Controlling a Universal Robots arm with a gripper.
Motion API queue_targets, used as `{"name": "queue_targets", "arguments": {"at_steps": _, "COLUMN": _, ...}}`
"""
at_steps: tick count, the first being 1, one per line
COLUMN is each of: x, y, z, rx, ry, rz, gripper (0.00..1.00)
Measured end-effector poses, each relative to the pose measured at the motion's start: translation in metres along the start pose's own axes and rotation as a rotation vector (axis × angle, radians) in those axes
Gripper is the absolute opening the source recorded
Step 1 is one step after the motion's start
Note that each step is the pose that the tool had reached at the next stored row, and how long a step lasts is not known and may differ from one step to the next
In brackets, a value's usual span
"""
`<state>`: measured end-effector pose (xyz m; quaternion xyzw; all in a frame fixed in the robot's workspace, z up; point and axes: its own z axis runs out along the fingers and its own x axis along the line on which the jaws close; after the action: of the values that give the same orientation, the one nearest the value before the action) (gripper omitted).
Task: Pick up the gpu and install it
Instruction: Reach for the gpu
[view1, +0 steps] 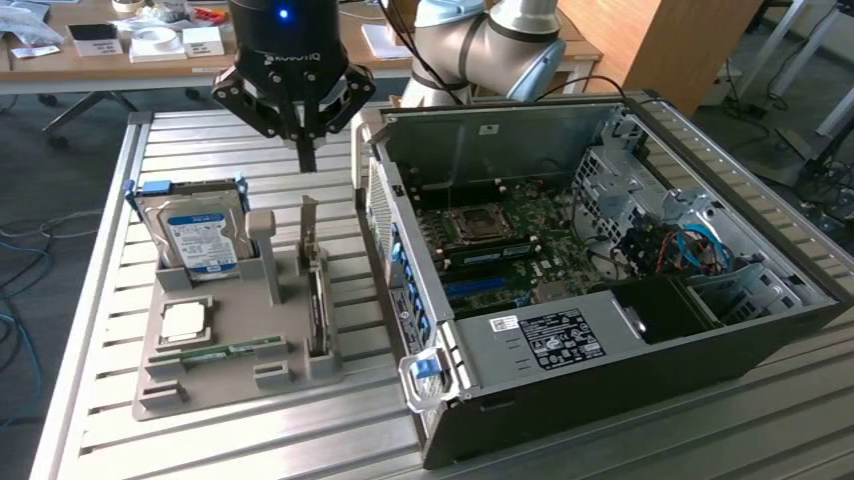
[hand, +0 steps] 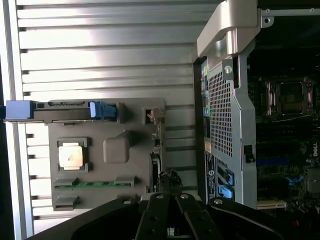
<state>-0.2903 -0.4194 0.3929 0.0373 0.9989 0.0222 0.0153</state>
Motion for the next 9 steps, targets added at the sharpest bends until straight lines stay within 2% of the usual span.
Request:
{"name": "queue_targets", "arguments": {"at_steps": 4, "x": -0.0001, "y": -0.0042, "z": -0.0002, "rx": 0.0001, "ry": 0.0000, "rz": 0.000, "gripper": 0.11}}
{"name": "queue_targets", "arguments": {"at_steps": 9, "x": -0.0001, "y": -0.0045, "z": -0.0002, "rx": 0.0000, "ry": 0.0000, "rz": 0.000, "gripper": 0.11}}
